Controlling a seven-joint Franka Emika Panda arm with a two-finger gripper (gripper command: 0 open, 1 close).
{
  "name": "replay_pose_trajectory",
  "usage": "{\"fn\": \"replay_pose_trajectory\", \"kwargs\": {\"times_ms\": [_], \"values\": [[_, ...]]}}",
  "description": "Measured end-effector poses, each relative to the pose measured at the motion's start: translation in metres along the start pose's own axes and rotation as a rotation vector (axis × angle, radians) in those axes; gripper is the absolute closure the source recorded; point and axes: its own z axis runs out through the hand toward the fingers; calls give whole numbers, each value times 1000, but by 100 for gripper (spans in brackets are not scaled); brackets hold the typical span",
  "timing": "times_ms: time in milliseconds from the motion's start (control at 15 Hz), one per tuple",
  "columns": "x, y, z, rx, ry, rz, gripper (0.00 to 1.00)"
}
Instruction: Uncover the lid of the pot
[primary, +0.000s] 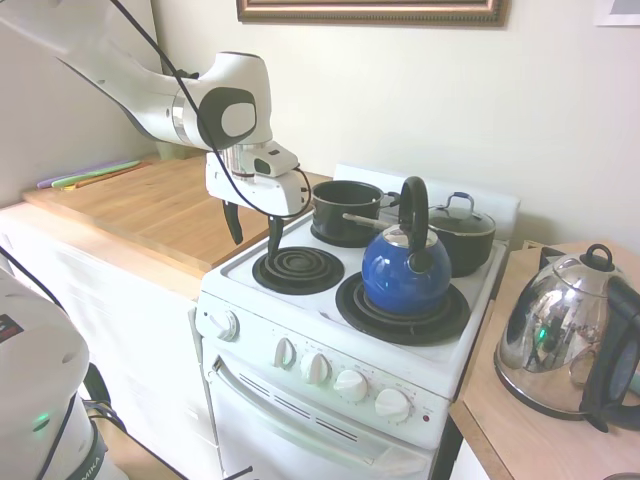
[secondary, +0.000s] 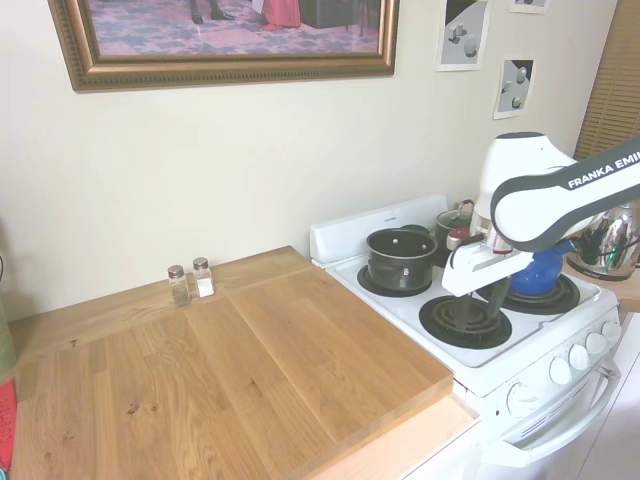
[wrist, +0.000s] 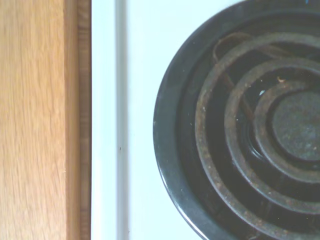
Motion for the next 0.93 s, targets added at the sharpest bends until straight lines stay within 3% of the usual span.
{"fn": "replay_pose_trajectory", "kwargs": {"times_ms": [267,600,933], "values": [[10,-1,-22,25,21,11,0],[88,4,-142,126,62,138,0],[192,-30,-119,154,-39,275,0]]}}
